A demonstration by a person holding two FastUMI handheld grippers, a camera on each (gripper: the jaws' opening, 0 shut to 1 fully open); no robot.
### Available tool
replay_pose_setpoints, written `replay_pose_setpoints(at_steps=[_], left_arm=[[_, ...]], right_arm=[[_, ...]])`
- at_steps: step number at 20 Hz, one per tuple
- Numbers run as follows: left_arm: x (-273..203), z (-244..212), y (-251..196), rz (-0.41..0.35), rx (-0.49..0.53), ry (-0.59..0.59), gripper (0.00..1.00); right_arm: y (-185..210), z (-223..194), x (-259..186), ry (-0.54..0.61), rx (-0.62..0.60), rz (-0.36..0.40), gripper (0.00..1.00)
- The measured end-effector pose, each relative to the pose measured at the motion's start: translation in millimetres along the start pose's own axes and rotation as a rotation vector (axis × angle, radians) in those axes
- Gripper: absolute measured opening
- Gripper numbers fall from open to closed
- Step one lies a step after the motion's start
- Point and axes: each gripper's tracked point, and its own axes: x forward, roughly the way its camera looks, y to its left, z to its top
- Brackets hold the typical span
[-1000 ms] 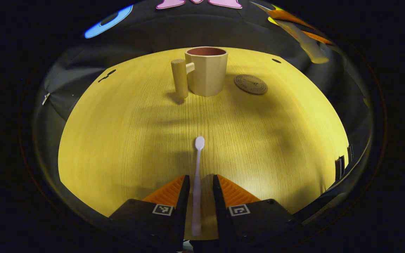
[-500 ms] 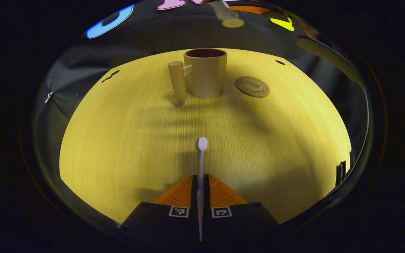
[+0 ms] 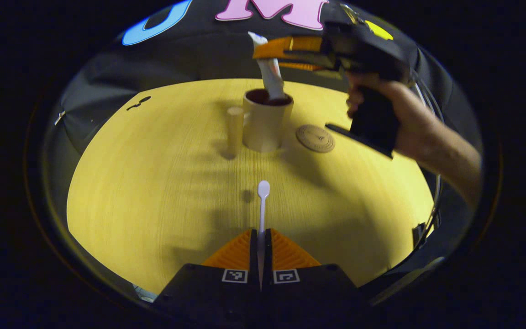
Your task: Put the toothbrush and toothpaste on the desktop into the cup, then pick up the cup and place it on the coaster on the desktop.
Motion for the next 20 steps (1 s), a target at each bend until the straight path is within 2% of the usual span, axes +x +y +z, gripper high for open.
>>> replay_pose_setpoints(at_steps=[1, 5, 6, 7, 8, 9, 10, 13, 14, 15, 20], left_arm=[[-6.4, 6.4, -4.1, -0.040, -0.003, -0.018, 0.06], [-31.3, 33.6, -5.6, -0.089, 0.000, -0.074, 0.06], [-36.0, 39.4, -5.3, -0.101, -0.002, -0.085, 0.06], [-37.3, 47.0, -4.0, -0.111, -0.003, -0.097, 0.06], [-39.5, 54.4, -1.6, -0.118, -0.001, -0.110, 0.06], [-40.1, 62.2, 0.6, -0.122, 0.000, -0.123, 0.06], [-41.1, 70.3, 2.9, -0.128, -0.002, -0.137, 0.06], [-46.6, 89.0, 4.9, -0.143, -0.015, -0.181, 0.06], [-49.7, 94.7, 5.9, -0.146, -0.016, -0.196, 0.06], [-52.6, 101.3, 6.2, -0.153, -0.014, -0.212, 0.06], [-63.5, 136.9, 7.6, -0.183, -0.024, -0.303, 0.06]], right_arm=[[-0.9, -5.4, -0.2, 0.006, -0.001, -0.007, 0.24], [-3.0, -18.5, -1.3, 0.031, -0.018, -0.021, 0.25], [-3.0, -19.8, -2.4, 0.036, -0.027, -0.023, 0.20], [-3.7, -20.9, -3.2, 0.041, -0.034, -0.027, 0.26], [-3.3, -21.7, -4.2, 0.046, -0.038, -0.031, 0.27], [-2.7, -22.3, -6.2, 0.053, -0.038, -0.036, 0.23], [-0.3, -23.5, -8.6, 0.061, -0.038, -0.031, 0.29], [1.4, -32.2, -14.8, 0.091, -0.058, -0.043, 0.32], [0.0, -33.9, -17.1, 0.101, -0.062, -0.058, 0.24], [0.0, -35.5, -20.6, 0.109, -0.059, -0.065, 0.34], [2.7, -48.1, -42.1, 0.142, -0.038, -0.090, 0.39]])
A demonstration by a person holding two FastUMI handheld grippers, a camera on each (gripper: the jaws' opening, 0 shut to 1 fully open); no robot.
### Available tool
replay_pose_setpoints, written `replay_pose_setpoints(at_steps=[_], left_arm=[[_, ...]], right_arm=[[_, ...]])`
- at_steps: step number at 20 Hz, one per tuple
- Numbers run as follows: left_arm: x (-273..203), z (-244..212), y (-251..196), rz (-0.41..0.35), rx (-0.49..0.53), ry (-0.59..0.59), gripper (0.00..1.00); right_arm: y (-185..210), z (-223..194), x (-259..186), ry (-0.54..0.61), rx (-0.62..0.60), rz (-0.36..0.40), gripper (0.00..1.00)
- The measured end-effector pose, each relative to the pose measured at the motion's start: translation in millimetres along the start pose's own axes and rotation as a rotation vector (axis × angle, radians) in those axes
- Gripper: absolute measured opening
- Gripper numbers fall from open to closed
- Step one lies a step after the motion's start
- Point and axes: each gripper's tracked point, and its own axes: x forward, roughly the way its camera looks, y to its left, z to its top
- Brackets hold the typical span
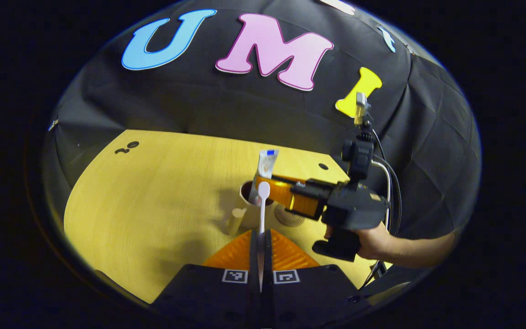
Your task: Put the toothbrush and toothpaste on the desktop into the cup, then pick up the cup and place it on the coaster on the desktop.
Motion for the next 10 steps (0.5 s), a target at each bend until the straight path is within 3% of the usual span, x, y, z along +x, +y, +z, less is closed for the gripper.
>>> replay_pose_setpoints(at_steps=[7, 8, 9, 10], left_arm=[[13.4, 48.9, 0.7, -0.038, -0.006, -0.118, 0.06], [15.9, 57.5, 0.5, -0.041, -0.004, -0.137, 0.06], [19.7, 64.1, -1.3, -0.045, -0.004, -0.155, 0.06], [22.4, 73.8, -3.6, -0.054, -0.007, -0.178, 0.06]], right_arm=[[-5.5, 7.0, -43.3, -0.028, 0.063, -0.026, 0.45], [-7.8, 4.3, -51.1, -0.023, 0.065, -0.033, 0.34], [-10.1, -0.9, -59.9, -0.015, 0.067, -0.039, 0.34], [-11.4, -6.6, -69.9, -0.002, 0.070, -0.044, 0.45]])
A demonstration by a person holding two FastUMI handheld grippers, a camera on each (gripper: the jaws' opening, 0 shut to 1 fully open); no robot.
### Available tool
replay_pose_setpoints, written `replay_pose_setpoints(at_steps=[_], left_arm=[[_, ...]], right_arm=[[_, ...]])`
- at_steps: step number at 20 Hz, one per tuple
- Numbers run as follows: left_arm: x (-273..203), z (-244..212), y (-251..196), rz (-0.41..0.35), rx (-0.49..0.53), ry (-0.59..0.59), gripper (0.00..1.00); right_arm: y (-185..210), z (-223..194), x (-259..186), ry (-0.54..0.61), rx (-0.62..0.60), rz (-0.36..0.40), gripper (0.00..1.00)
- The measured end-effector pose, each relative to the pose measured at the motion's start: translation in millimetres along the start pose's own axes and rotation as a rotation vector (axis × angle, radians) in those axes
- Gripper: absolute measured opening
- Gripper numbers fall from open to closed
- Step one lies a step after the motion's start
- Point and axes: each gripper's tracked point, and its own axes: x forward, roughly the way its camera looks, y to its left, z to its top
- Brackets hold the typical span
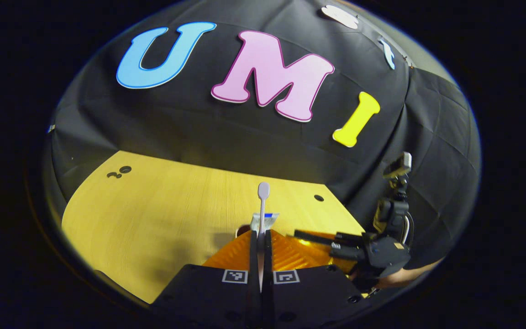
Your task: Put the toothbrush and toothpaste on the desktop into the cup, then pick up the cup and place it on the coaster on the desktop.
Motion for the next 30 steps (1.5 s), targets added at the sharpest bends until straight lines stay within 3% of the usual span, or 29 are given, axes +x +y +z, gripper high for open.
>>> replay_pose_setpoints(at_steps=[4, 5, 6, 7, 8, 9, 10, 11, 12, 13, 14, 15, 18, 20, 21, 22, 23, 24, 25, 26, 29, 30], left_arm=[[22.8, 39.8, -9.5, -0.059, -0.089, -0.136, 0.06], [27.4, 48.4, -7.4, -0.065, -0.122, -0.167, 0.06], [31.4, 55.5, -5.6, -0.071, -0.152, -0.195, 0.06], [36.6, 61.0, -2.6, -0.072, -0.177, -0.221, 0.06], [40.8, 64.6, 2.5, -0.058, -0.193, -0.241, 0.06], [47.3, 65.3, 11.1, -0.038, -0.203, -0.255, 0.06], [53.4, 66.5, 16.7, -0.021, -0.207, -0.265, 0.06], [61.6, 68.5, 21.0, -0.005, -0.209, -0.278, 0.06], [67.7, 70.5, 26.5, 0.009, -0.216, -0.290, 0.06], [75.4, 69.4, 31.1, 0.017, -0.230, -0.297, 0.06], [80.9, 68.7, 35.7, 0.031, -0.240, -0.306, 0.06], [90.0, 66.4, 41.5, 0.045, -0.247, -0.311, 0.06], [109.2, 54.1, 53.5, 0.084, -0.265, -0.316, 0.06], [120.5, 39.5, 58.1, 0.106, -0.262, -0.300, 0.06], [125.0, 30.9, 60.8, 0.121, -0.251, -0.289, 0.06], [128.2, 24.6, 64.5, 0.144, -0.233, -0.279, 0.06], [128.9, 19.8, 66.1, 0.163, -0.209, -0.280, 0.06], [129.3, 18.3, 65.6, 0.168, -0.188, -0.282, 0.06], [131.3, 13.9, 63.4, 0.167, -0.174, -0.275, 0.06], [132.8, 10.5, 62.6, 0.170, -0.163, -0.269, 0.06], [129.7, 4.8, 67.9, 0.206, -0.143, -0.281, 0.06], [126.9, 5.6, 67.4, 0.205, -0.149, -0.296, 0.06]], right_arm=[[-7.3, -34.0, -36.2, 0.066, 0.022, -0.025, 0.45], [-12.6, -44.9, -46.3, 0.088, 0.020, -0.048, 0.34], [-21.0, -51.4, -54.8, 0.097, 0.016, -0.085, 0.34], [-24.8, -56.2, -63.4, 0.100, 0.022, -0.101, 0.45], [-27.3, -61.2, -69.8, 0.111, 0.035, -0.116, 0.45], [-30.4, -67.1, -75.7, 0.124, 0.052, -0.130, 0.34], [-32.5, -72.2, -86.8, 0.135, 0.070, -0.143, 0.34], [-34.4, -74.5, -93.5, 0.139, 0.085, -0.157, 0.45], [-34.7, -77.2, -101.2, 0.147, 0.096, -0.163, 0.45], [-36.4, -80.7, -107.9, 0.155, 0.101, -0.172, 0.35], [-38.8, -84.8, -114.0, 0.165, 0.101, -0.178, 0.34], [-41.9, -87.2, -119.8, 0.173, 0.098, -0.188, 0.45], [-51.1, -88.5, -136.8, 0.179, 0.092, -0.221, 0.45], [-57.5, -88.9, -146.3, 0.179, 0.094, -0.244, 0.45], [-60.5, -89.4, -149.5, 0.182, 0.098, -0.253, 0.34], [-63.2, -89.1, -152.6, 0.182, 0.103, -0.259, 0.45], [-64.2, -88.8, -155.4, 0.181, 0.105, -0.264, 0.34], [-65.7, -89.2, -157.6, 0.180, 0.106, -0.269, 0.34], [-67.1, -90.6, -159.6, 0.182, 0.105, -0.276, 0.45], [-68.0, -92.5, -161.7, 0.186, 0.105, -0.282, 0.34], [-65.5, -96.6, -165.2, 0.196, 0.105, -0.282, 0.34], [-63.8, -96.3, -166.2, 0.196, 0.101, -0.279, 0.45]])
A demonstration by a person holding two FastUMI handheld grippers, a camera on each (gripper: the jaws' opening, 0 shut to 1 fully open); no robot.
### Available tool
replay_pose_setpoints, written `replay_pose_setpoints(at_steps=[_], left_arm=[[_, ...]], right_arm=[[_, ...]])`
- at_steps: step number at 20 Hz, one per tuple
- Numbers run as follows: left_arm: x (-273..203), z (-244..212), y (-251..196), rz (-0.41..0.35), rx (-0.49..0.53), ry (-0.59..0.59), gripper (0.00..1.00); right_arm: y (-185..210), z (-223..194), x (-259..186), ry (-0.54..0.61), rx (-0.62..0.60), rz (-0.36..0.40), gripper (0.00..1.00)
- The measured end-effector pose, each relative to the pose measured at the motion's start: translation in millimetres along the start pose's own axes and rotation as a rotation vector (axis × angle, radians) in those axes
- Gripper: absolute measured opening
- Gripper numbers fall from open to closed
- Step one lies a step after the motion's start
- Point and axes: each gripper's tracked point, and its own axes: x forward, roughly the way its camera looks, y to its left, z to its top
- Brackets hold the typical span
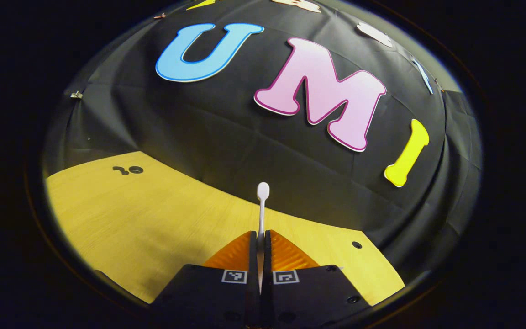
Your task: Put the toothbrush and toothpaste on the desktop into the cup, then pick up the cup and place it on the coaster on the desktop.
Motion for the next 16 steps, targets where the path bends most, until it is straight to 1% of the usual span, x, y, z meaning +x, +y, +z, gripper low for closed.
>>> replay_pose_setpoints(at_steps=[1, 2, 3, 4, 6, 7, 8, 9, 10, 11, 13, 14, 15, 16], left_arm=[[-0.7, 0.0, -0.2, 0.003, -0.013, -0.008, 0.06], [-2.7, -2.1, 0.3, 0.002, -0.021, -0.004, 0.07], [-3.7, -6.3, 0.8, 0.000, -0.025, 0.002, 0.08], [-5.6, -8.0, 0.7, -0.004, -0.028, 0.009, 0.10], [-11.7, -10.7, -3.3, -0.027, -0.028, 0.030, 0.11], [-12.9, -15.4, -4.6, -0.037, -0.025, 0.045, 0.13], [-17.2, -16.6, -5.9, -0.050, -0.021, 0.062, 0.20], [-22.2, -17.6, -6.9, -0.057, -0.012, 0.077, 0.22], [-27.3, -18.6, -7.9, -0.068, -0.002, 0.097, 0.25], [-32.9, -21.7, -10.9, -0.083, 0.013, 0.123, 0.28], [-50.4, -25.7, -12.8, -0.119, 0.056, 0.182, 0.35], [-61.4, -27.0, -13.7, -0.138, 0.080, 0.214, 0.32], [-71.5, -31.0, -16.1, -0.163, 0.102, 0.253, 0.57], [-82.1, -35.0, -15.9, -0.180, 0.124, 0.299, 0.54]], right_arm=[[0.5, 0.7, -0.4, -0.002, -0.005, 0.002, 0.45], [-0.1, -0.3, -0.9, 0.000, -0.009, 0.000, 0.35], [-0.6, -0.8, -1.8, 0.002, -0.009, -0.001, 0.45], [-1.3, 0.5, -1.9, 0.002, -0.006, -0.002, 0.34], [-0.1, 5.0, -1.9, -0.004, 0.012, 0.002, 0.35], [0.1, 7.0, -1.7, -0.010, 0.020, 0.003, 0.45], [0.6, 10.1, -1.3, -0.017, 0.024, 0.004, 0.45], [0.5, 12.5, -0.3, -0.024, 0.025, 0.002, 0.34], [1.0, 14.1, 0.8, -0.029, 0.028, 0.001, 0.45], [1.8, 15.4, 0.9, -0.034, 0.033, 0.001, 0.34], [3.0, 18.9, -0.8, -0.047, 0.042, 0.000, 0.35], [3.4, 19.8, -1.7, -0.055, 0.044, -0.002, 0.45], [3.7, 19.3, -3.7, -0.058, 0.045, -0.004, 0.34], [3.8, 18.9, -4.8, -0.061, 0.045, -0.007, 0.45]])
